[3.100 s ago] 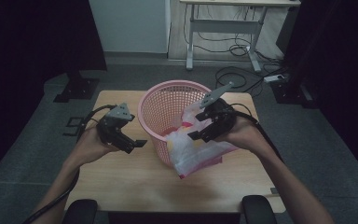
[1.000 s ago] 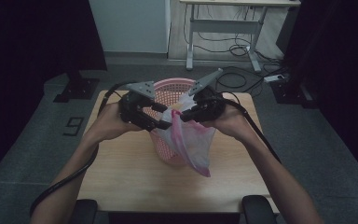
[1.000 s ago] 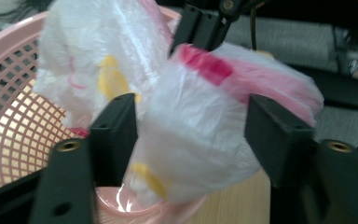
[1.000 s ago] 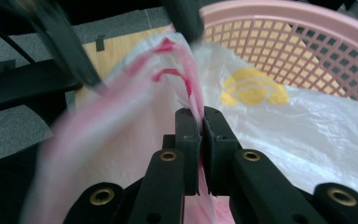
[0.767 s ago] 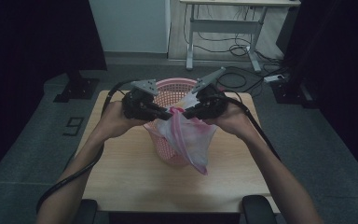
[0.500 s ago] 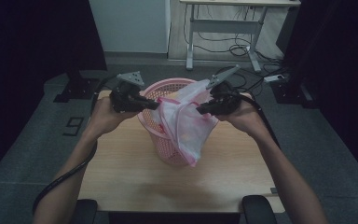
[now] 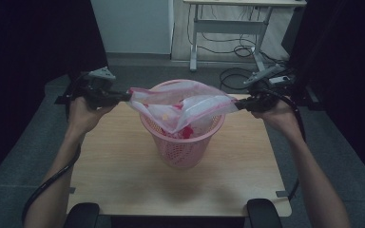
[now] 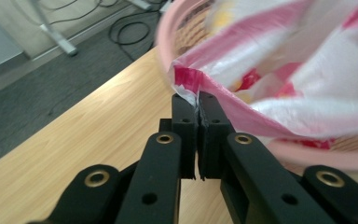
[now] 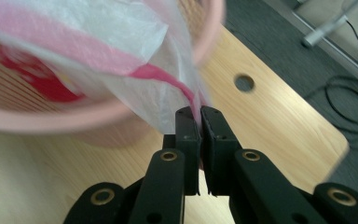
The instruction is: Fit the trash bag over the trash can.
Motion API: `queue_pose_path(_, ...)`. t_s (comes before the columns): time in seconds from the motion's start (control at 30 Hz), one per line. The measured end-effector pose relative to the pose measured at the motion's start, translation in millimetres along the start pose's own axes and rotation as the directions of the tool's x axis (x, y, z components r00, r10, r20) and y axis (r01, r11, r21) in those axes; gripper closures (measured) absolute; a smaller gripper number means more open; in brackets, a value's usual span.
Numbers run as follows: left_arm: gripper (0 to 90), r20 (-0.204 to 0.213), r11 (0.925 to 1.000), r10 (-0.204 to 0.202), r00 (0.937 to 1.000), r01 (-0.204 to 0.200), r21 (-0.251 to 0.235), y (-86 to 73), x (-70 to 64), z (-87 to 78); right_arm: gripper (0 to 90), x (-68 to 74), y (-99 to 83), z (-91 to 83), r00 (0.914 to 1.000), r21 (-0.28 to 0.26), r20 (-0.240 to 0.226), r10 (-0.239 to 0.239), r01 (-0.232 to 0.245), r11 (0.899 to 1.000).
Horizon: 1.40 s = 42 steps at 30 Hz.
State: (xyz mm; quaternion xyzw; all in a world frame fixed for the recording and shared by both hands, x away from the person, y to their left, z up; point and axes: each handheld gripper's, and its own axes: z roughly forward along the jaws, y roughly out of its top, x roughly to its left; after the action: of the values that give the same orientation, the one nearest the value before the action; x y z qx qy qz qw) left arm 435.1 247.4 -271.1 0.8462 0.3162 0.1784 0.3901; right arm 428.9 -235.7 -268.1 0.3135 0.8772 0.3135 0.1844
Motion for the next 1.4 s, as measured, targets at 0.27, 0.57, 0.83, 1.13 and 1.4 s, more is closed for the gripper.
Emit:
queue_pose_path(0.27, 47.3, 0.004, 0.9997, 0.012, 0.9999, -0.012, 0.019, -16.1, 5.4, 5.9, 65.9, -4.9, -17.5, 7.2, 0.9971, -0.016, -0.058, 0.049, -0.05, 0.999)
queue_pose_path(0.57, 23.4, 0.048, 0.9971, 0.076, 0.996, -0.076, 0.003, 3.9, 6.0, -18.2, 44.2, -10.7, 0.6, -21.8, 0.9891, -0.088, -0.138, 0.051, -0.064, 0.994)
queue_pose_path(0.83, 15.8, 0.06, 0.9907, 0.136, 0.9889, -0.136, 0.002, 41.3, -10.5, -21.6, 33.8, -15.5, 30.0, -34.3, 0.9952, -0.115, -0.079, 0.059, -0.068, 0.991)
queue_pose_path(1.13, 19.7, 0.052, 0.9824, 0.142, 0.9885, -0.147, 0.115, 58.9, -17.0, 48.2, 24.5, -7.1, 58.8, 33.7, 0.9977, -0.041, -0.034, 0.059, -0.061, 0.997)
queue_pose_path(1.4, 31.5, 0.142, 0.9781, 0.035, 0.9892, -0.063, 0.198, 35.1, 1.5, 110.0, 44.7, -6.8, 39.7, 85.3, 0.9966, 0.054, -0.02, 0.079, -0.078, 0.995)
